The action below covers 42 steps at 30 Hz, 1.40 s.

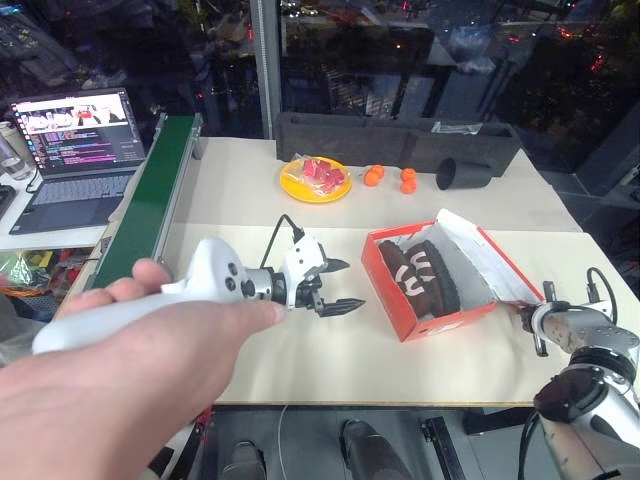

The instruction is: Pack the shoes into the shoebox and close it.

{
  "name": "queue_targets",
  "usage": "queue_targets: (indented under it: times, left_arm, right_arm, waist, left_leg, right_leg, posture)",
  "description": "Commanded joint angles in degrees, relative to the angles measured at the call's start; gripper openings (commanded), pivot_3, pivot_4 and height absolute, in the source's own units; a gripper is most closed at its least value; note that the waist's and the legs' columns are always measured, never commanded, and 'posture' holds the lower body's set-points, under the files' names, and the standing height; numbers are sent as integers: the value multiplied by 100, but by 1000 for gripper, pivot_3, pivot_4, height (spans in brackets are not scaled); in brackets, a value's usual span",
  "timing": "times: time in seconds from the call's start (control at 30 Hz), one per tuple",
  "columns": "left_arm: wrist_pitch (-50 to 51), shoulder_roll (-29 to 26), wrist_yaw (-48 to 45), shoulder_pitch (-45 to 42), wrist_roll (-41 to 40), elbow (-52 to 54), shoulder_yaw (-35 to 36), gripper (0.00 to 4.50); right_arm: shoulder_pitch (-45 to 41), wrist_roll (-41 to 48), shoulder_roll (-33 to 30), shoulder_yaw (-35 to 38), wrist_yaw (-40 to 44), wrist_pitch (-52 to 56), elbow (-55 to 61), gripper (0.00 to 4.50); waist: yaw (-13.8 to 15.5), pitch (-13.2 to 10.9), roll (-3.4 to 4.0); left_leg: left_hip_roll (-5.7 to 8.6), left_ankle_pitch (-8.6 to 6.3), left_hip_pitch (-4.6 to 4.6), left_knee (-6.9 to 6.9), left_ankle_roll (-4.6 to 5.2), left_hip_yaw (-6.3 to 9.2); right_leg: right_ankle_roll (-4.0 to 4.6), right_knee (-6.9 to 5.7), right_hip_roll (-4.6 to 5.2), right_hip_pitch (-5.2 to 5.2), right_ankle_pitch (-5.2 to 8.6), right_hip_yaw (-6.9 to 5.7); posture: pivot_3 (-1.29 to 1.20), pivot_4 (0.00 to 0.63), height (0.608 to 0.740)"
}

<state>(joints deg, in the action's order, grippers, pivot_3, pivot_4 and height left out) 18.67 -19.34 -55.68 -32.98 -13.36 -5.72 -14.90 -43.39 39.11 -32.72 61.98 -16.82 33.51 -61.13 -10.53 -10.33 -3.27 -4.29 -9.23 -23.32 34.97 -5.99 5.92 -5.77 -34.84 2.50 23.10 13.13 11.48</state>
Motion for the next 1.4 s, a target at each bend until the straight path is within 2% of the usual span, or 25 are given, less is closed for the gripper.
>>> queue_targets:
  times: [0.03, 0.2, 0.37, 0.5, 0.67, 0.77, 0.9, 1.13, 1.4]
  left_arm:
    - [-97, 17, 15, -104, 18, 81, 54, 4315]
    - [-118, -22, -6, -105, 30, 77, 58, 4315]
    - [-131, -51, -21, -125, 32, 57, 66, 4315]
    - [-56, -36, -18, -161, -4, 125, 62, 4315]
    - [-49, -53, -59, -178, -19, 110, 60, 4315]
    - [-50, -47, -76, -205, -15, 96, 44, 4315]
    - [-61, -39, -89, -242, -8, 71, 43, 4315]
    - [-51, -34, -75, -224, -2, 94, 49, 4315]
    - [-28, -42, 11, -179, 1, 153, 79, 4315]
  right_arm:
    - [-78, 259, -68, 84, 172, -444, -693, 10]
    - [-382, 368, -99, -205, 839, -410, -725, 10]
    - [-534, 570, 84, -555, 1558, -28, 46, 10]
    - [-215, 945, 533, -998, 2011, 526, 1932, 10]
    - [344, 1649, 1010, -1441, 2350, 1114, 4254, 10]
    - [717, 1818, 1038, -1900, 2698, 1341, 5248, 10]
    - [1178, 1757, 642, -2764, 3297, 1767, 6167, 10]
    - [1271, 718, -332, -4285, 3773, 2088, 6047, 10]
    - [759, -238, -350, -5521, 3931, 2175, 5691, 10]
  waist:
    - [-23, -1, -2]
    - [-141, -4, -2]
    - [-200, -47, 68]
    - [-145, -84, 131]
    - [6, -88, 153]
    - [110, -92, 170]
    - [198, -94, 174]
    - [252, -94, 174]
    - [306, -94, 174]
  left_leg:
    - [1, 0, -1, 0, 0, 0]
    - [2, 0, -4, -4, 0, 0]
    - [6, 0, -6, -24, 1, 0]
    - [14, 1, -21, -27, 1, 0]
    - [19, 2, -99, -28, 2, 3]
    - [22, 1, -93, -34, 3, 3]
    - [23, 1, -94, -22, 2, 3]
    - [28, 5, -94, -1, -1, 3]
    - [28, 6, -97, -8, 0, 3]
  right_leg:
    - [0, 1, 0, 1, 0, 1]
    - [-1, -2, 0, 4, 0, 2]
    - [-3, -12, 0, 20, 0, 8]
    - [-22, -20, 1, 29, 14, 12]
    - [-64, -79, 2, 124, 20, 15]
    - [-57, -120, 2, 135, 50, 12]
    - [-58, -123, 2, 134, 52, 12]
    - [-56, -124, 3, 125, 49, 17]
    - [-60, -124, 3, 130, 47, 17]
  posture:
    - [0, 150, 707]
    - [0, 150, 707]
    - [0, 150, 707]
    - [0, 150, 707]
    - [0, 150, 707]
    - [0, 150, 707]
    - [0, 150, 707]
    - [0, 150, 707]
    - [0, 150, 707]
